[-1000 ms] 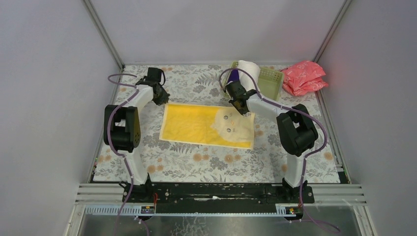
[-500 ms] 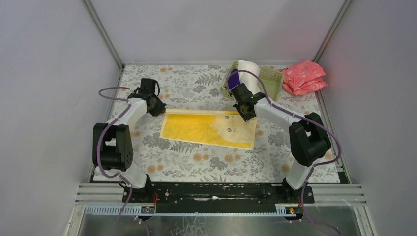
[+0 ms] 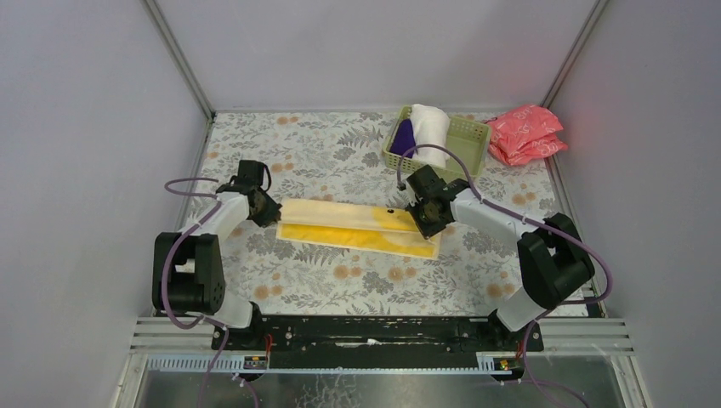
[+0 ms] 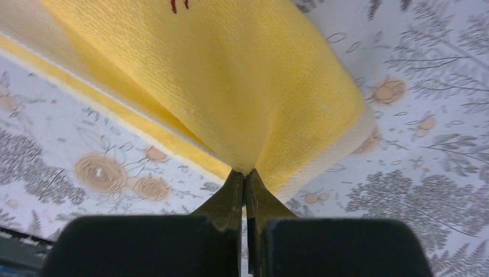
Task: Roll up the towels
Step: Fold the towel at the center of the board.
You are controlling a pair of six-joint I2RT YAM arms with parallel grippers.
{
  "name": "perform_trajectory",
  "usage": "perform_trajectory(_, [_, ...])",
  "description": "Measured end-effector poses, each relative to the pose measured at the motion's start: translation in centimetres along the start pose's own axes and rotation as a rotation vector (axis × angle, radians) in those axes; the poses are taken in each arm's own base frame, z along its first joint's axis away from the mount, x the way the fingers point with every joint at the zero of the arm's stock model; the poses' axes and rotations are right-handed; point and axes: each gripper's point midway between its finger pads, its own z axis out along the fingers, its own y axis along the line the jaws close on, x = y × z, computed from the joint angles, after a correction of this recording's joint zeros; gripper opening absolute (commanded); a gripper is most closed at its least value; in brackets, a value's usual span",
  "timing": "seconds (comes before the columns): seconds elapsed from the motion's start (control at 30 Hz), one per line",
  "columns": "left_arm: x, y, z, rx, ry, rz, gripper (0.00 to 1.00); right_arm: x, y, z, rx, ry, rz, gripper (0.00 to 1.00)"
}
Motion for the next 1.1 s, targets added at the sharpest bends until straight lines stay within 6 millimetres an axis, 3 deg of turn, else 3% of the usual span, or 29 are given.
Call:
perform_trajectory(0.3, [1.8, 2.4, 0.3, -0.044, 0.024, -0.008, 0.0, 2.9, 2.4, 0.3, -0.109, 0.055, 0.043, 0.06])
perform_trajectory(0.73, [2.8, 3.6, 1.7, -0.086, 0.053, -0.014, 0.0, 4.9, 3.1, 2.1, -0.133, 0.161, 0.078, 0.24])
perform_trajectory(0.83, [2.8, 3.7, 1.7, -0.083, 0.045, -0.022, 0.1, 5.0, 3.2, 2.1, -0.131, 0.166, 0.086, 0.36])
perform_trajectory(0.97, [2.8, 3.9, 1.6, -0.083, 0.04, -0.028, 0.16, 4.9, 3.2, 1.6, -0.132, 0.157, 0.098, 0.49])
perform_trajectory(1.1, [3.1, 4.2, 1.1, -0.074, 0.031, -0.029, 0.4, 3.8, 3.2, 0.4, -0.136, 0.096, 0.104, 0.55])
